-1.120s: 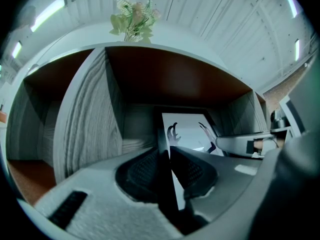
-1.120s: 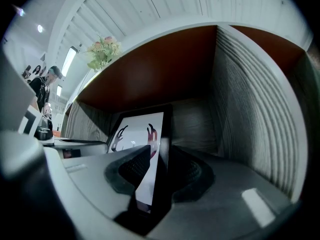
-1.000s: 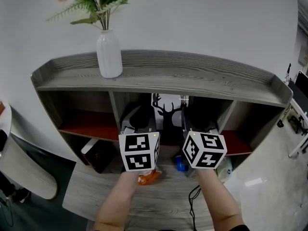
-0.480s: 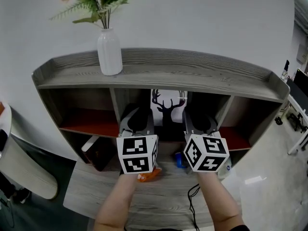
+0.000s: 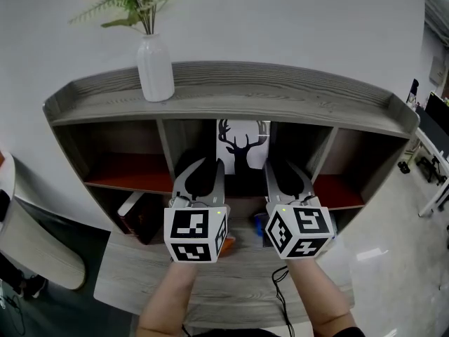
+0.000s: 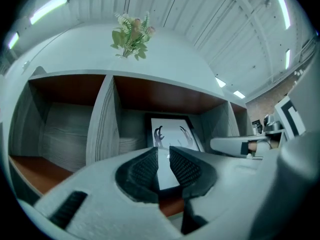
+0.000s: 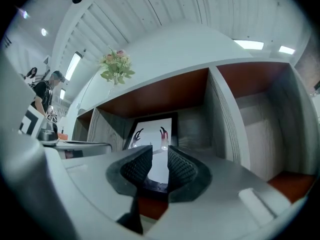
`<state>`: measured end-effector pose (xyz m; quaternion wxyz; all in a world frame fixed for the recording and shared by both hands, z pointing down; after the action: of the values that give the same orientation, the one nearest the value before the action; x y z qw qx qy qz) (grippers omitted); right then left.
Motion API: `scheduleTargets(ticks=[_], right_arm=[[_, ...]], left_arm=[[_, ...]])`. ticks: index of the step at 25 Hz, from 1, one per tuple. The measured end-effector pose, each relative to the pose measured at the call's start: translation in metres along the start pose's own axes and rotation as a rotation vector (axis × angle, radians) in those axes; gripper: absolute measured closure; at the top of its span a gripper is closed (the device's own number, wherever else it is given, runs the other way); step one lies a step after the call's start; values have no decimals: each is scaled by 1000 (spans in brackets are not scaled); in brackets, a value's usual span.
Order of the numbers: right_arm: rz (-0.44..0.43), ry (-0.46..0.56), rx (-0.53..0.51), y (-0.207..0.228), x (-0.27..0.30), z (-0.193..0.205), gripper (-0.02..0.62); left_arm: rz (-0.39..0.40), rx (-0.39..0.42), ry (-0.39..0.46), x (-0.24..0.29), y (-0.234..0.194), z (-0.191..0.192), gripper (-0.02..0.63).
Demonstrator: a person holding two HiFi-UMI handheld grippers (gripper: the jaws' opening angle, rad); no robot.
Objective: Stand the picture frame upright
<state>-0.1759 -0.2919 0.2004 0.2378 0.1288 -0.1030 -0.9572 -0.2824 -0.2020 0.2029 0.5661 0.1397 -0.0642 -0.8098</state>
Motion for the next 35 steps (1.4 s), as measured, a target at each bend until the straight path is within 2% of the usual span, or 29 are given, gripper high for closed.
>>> scheduleTargets(ticks=[5,10,17,26,29,35], right_arm=[[-24,-13,8,-8,-10,8,525],[-33,-15,13,-12,-19,14,534],[-51,-15,46,-15,-32,24,548],[-89,-29,69,-23,-47,39,557],[-95,-45,74,-24,-54,46,566],[-86,-85,104,-22,-67,67,578]], left_arm=[[55,0,20,-13,13,-6,551],[62,13,19,-24,19,1,557],[82,-32,2,-38,21,17,580],[116,-39,-13,-54,34,29,588],[109,-47,-17,-60,38,34,611],[133,-64,-35,-72,50,48,611]])
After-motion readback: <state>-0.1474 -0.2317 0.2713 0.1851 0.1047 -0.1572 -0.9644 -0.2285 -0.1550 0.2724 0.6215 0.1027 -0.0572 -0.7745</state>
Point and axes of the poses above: the fingertips, and each gripper's own axes: x forward along the fingers, y to its right, z out of its underside, the point moved 3 cm from there along -x, backward along the fingers, and after that the axes turned 13 degrees about x, right-handed, at the moved point
